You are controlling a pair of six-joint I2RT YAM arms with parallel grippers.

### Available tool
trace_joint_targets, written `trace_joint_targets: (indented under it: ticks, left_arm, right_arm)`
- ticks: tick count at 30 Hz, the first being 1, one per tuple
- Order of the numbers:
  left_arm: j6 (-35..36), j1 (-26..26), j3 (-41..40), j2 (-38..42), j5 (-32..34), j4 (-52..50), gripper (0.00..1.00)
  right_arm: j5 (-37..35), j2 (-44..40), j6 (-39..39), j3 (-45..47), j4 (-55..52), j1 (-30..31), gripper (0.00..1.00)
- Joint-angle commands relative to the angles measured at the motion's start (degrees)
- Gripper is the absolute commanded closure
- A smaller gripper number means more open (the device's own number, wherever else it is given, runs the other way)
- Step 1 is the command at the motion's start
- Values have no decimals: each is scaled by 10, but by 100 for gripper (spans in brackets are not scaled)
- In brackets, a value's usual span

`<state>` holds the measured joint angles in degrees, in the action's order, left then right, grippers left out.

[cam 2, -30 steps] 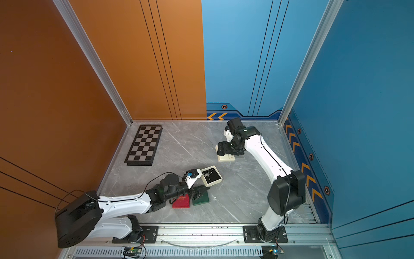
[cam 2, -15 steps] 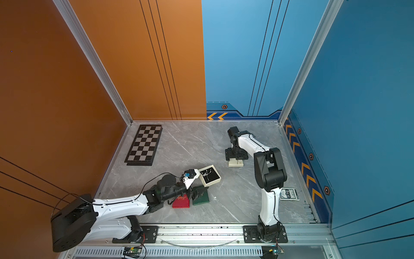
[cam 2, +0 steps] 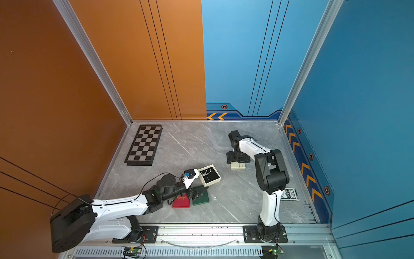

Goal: Take the necklace out of the lift-off lid jewelry box
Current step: Place the lid at the center of the board.

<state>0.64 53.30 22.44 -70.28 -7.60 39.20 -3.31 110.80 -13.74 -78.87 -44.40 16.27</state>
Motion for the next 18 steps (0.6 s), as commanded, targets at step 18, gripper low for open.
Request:
trace_joint_targets:
  ticks: [18]
  left_arm:
    - [4,-4,-4,4,-1,-1,23]
  right_arm:
    - [137,-255,-44,41,-31,79,35]
